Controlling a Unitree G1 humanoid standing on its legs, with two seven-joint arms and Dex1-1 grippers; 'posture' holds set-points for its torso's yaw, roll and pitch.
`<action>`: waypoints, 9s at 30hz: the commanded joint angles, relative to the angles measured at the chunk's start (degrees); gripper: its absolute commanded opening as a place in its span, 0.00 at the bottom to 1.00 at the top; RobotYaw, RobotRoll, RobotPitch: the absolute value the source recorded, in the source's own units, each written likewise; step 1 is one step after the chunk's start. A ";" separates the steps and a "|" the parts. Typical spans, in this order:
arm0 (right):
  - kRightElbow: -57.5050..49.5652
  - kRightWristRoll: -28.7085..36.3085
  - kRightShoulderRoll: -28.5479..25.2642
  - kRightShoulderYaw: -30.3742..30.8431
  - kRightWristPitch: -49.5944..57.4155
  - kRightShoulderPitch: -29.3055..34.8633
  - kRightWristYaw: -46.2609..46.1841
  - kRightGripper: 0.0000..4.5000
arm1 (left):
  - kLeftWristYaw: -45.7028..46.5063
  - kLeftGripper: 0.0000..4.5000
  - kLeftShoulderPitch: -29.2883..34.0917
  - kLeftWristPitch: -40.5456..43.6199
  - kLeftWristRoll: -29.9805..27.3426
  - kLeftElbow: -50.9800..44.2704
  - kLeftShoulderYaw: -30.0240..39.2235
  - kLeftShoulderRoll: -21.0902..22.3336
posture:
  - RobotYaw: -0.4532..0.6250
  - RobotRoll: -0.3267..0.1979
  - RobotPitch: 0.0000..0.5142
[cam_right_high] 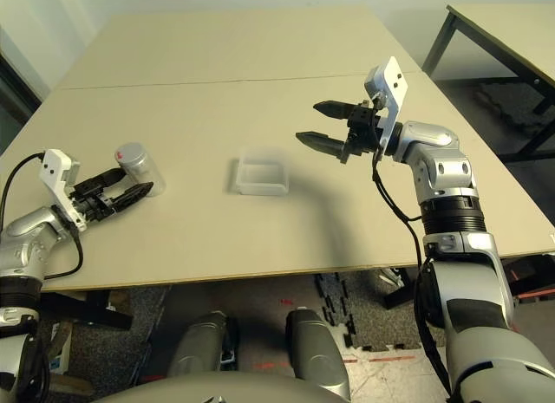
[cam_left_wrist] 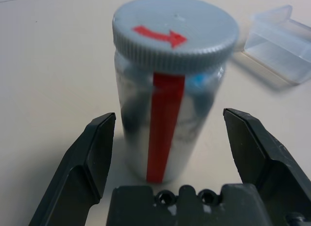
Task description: Pour the medicine from the bottle into the box.
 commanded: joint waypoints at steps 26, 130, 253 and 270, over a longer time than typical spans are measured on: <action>-5.70 0.89 -0.22 0.11 3.82 2.63 -2.05 1.00 | -0.91 0.58 -12.37 -14.18 7.71 17.72 -2.28 -2.88 | 0.33 0.62 0.19; -10.35 13.05 14.34 18.52 27.08 -16.39 22.61 0.39 | -29.59 0.58 -12.76 20.13 -7.21 -29.61 -17.95 -3.93 | 0.39 0.62 0.11; -9.69 4.45 18.92 13.19 14.44 -14.61 -1.71 1.00 | -23.60 0.58 -14.59 12.32 -4.21 -16.90 -12.97 -4.29 | 0.35 0.62 0.09; -3.53 0.22 22.67 15.67 10.86 -16.93 -1.38 1.00 | -23.60 0.58 -14.48 13.02 -4.16 -19.03 -15.20 -6.25 | 0.35 0.62 0.10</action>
